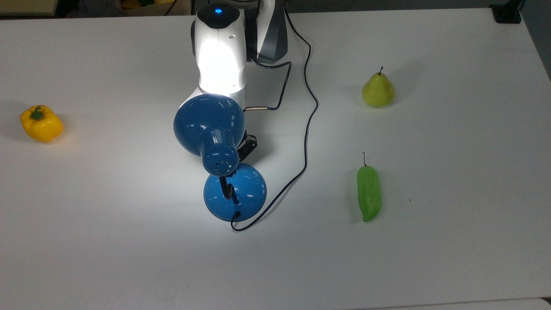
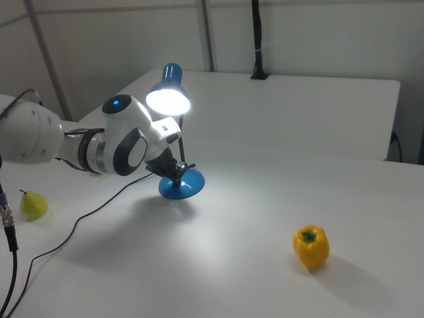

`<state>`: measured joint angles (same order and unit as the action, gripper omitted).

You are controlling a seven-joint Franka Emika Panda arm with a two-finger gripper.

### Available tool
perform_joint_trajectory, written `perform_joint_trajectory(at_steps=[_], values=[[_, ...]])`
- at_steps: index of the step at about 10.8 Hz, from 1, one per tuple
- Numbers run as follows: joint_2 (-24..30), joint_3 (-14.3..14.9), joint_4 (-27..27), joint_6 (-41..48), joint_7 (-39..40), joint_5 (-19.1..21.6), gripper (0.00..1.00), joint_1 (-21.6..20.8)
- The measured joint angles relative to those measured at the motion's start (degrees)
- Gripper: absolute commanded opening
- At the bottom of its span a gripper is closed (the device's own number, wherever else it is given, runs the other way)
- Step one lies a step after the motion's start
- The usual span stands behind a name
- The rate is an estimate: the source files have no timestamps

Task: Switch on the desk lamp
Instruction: 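Lift the gripper up and away from the lit lamp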

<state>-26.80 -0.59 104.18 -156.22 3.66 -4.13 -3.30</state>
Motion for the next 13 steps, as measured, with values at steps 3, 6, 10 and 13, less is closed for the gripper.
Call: perform_joint_trajectory(at_steps=[3, 6, 10, 13], values=[[4.5, 0.2, 0.0, 11.2, -1.0, 0.0, 0.06, 0.1], [9.1, 0.2, 0.1, 26.2, -1.2, 0.0, 0.41, -0.3], [19.4, 0.0, -0.1, 46.6, -1.8, 1.1, 1.0, -0.8], [27.3, 0.0, -1.6, 58.6, -1.9, 5.7, 1.0, -0.7]])
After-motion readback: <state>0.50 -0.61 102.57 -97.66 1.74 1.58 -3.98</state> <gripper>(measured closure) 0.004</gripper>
